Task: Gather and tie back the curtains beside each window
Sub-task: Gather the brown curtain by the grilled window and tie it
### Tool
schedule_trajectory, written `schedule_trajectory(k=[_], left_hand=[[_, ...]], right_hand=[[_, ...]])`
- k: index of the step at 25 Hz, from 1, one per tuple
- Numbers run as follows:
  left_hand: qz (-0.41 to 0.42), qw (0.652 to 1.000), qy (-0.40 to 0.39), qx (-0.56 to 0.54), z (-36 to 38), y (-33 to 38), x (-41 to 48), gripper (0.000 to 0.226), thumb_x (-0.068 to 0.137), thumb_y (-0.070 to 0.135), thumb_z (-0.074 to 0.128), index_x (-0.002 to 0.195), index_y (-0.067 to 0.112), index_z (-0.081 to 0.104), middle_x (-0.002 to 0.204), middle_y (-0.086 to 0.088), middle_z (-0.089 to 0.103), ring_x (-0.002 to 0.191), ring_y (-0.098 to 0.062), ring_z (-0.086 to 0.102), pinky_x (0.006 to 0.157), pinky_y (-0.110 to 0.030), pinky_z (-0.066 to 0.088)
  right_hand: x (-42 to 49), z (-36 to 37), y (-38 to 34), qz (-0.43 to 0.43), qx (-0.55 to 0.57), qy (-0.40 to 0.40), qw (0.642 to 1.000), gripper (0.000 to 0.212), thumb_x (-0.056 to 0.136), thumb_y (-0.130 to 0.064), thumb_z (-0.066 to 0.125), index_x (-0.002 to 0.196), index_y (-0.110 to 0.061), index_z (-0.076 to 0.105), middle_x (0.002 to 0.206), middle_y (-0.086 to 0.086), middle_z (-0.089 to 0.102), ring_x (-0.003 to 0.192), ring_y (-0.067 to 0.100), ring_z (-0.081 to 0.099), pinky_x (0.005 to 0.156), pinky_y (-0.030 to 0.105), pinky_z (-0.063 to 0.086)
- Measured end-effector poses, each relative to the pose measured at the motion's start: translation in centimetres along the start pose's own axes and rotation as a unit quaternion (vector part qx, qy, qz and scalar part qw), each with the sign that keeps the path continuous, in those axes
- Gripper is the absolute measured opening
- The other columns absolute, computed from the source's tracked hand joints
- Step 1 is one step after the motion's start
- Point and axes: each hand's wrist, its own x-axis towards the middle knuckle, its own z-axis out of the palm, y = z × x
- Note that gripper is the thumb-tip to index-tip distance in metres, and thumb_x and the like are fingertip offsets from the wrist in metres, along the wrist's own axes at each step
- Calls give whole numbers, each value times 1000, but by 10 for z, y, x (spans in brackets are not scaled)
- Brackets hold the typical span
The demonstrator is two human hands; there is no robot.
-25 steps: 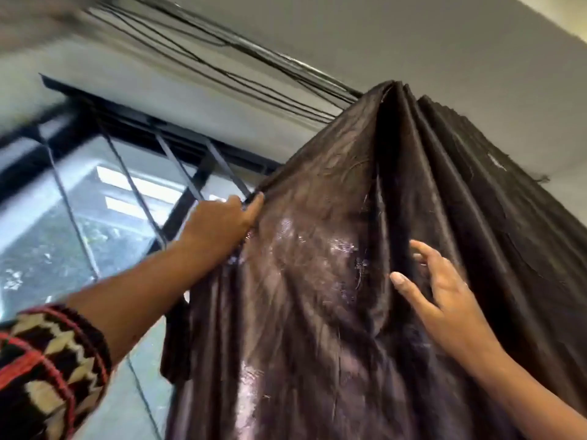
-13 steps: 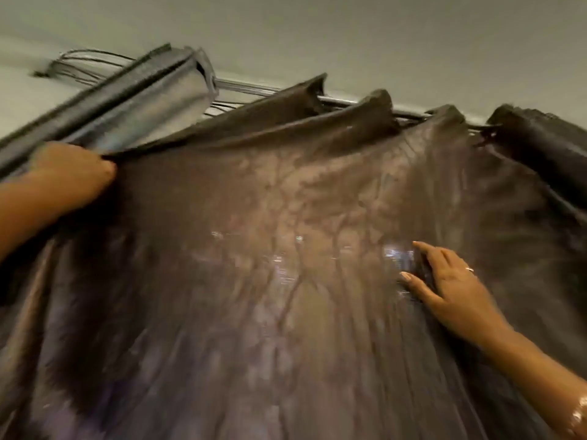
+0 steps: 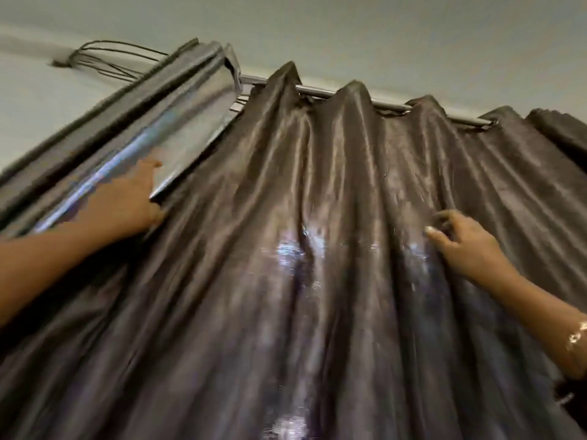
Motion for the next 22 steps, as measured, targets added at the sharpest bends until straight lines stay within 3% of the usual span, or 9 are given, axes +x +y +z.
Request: schedule_trajectory(k=[2,4,6,9,11,14,17,19,22], left_hand=[[-21,997,-35,-65,5,20,-15,58,79,6,67,128,-5,40,128,-33,44,115,-41,46,91,-38,37],[-50,990,-51,-118,8,31,-27,18,80,2,65,93,-8,58,103,-30,55,90,-32,57,70,-30,41],[-82,976,-68,-189,9,35,-32,18,79,3,62,64,-7,58,76,-26,57,62,-21,56,54,-24,39],[-89,962,-75,-245,5,43,-44,31,74,22,60,77,-9,61,86,-28,57,81,-23,51,73,-29,36],[-96,956,-33,-275,1,47,-44,41,92,29,53,88,-12,60,101,-33,54,93,-29,52,82,-32,37],[-94,937,-2,-336,-13,68,-48,76,88,65,30,118,0,57,126,-21,53,116,-34,50,102,-39,37],[-21,962,-33,-269,-28,96,-63,74,68,80,44,74,8,62,75,-5,65,69,-22,57,64,-32,41],[13,982,-55,-182,-27,104,-68,55,71,65,62,62,12,49,60,-3,55,59,-21,52,54,-30,34],[42,996,-34,-73,-20,105,-69,35,80,22,61,60,11,35,80,-27,53,83,-38,57,69,-40,44]], right_hand=[[7,-14,-8,21,51,12,998,39,93,-29,51,124,-5,51,122,23,56,113,34,51,90,39,39],[11,-25,-20,12,62,31,998,40,93,-33,51,121,-4,53,120,21,58,112,33,52,90,37,39],[14,-28,-38,-10,36,32,999,48,91,-45,49,115,-4,56,114,19,61,109,33,54,86,37,41],[17,-18,-65,6,-57,-34,998,74,75,-76,38,85,-5,57,91,15,60,95,34,57,77,38,43],[17,-7,-76,36,-122,-72,989,79,67,-85,37,78,-9,55,87,11,57,95,33,57,78,38,44],[17,6,-85,52,-149,-81,984,50,84,-55,53,101,-9,57,110,15,60,106,34,56,75,33,39],[13,15,-93,24,-132,-54,989,11,88,-18,48,91,-7,50,113,20,60,103,37,56,70,31,36],[10,17,-105,-3,-117,-44,992,14,88,-15,45,76,-8,42,109,21,61,101,38,57,75,34,40],[11,20,-128,-31,-96,-41,994,9,86,-13,46,81,-7,51,110,21,62,103,38,56,88,38,41]])
